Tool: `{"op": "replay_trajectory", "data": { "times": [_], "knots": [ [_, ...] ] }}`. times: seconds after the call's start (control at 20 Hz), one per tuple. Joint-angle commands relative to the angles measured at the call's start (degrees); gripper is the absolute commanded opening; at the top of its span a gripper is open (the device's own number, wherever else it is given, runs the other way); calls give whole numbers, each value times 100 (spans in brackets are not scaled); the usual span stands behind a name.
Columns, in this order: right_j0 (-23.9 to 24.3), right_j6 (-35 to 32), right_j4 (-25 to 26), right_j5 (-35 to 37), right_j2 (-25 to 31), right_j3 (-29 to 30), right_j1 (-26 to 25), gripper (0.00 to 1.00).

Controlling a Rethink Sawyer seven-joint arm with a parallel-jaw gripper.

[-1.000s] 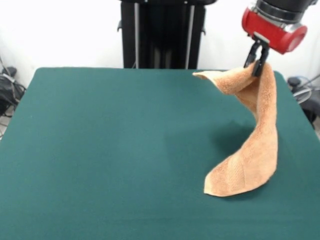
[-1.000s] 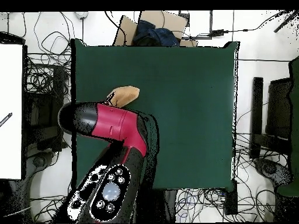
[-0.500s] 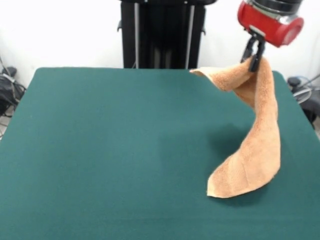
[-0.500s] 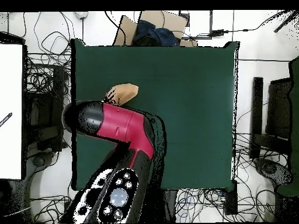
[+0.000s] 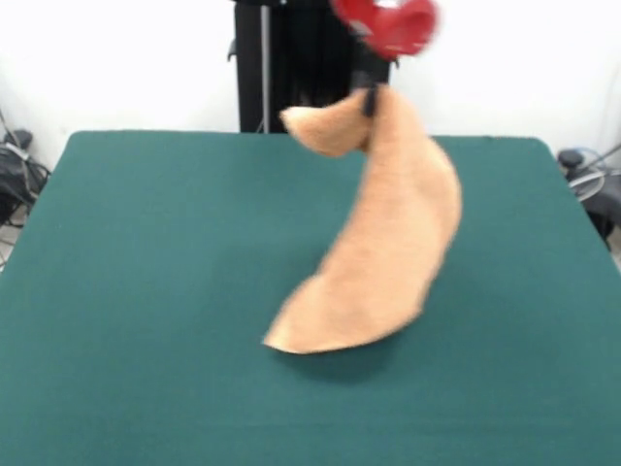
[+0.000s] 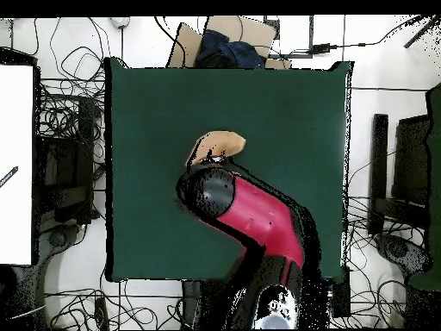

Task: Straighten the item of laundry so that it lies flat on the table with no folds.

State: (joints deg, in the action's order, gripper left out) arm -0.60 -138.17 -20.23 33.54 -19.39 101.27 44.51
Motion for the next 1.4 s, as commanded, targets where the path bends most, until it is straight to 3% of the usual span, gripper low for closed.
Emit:
{"op": "replay_trajectory", "data": {
  "times": [0.05, 0.3, 0.5, 1.1, 1.4],
  "knots": [
    [1128, 1444, 584, -1182, 1395, 1707, 585, 0],
    [1582, 1325, 1021, -1339, 1857, 1774, 579, 0],
    [1567, 961, 1249, -1228, 1953, 1631, 563, 0],
    [1317, 275, 1425, -720, 1865, 1084, 413, 0],
    [813, -189, 1302, -264, 1591, 542, 186, 0]
  ]
}}
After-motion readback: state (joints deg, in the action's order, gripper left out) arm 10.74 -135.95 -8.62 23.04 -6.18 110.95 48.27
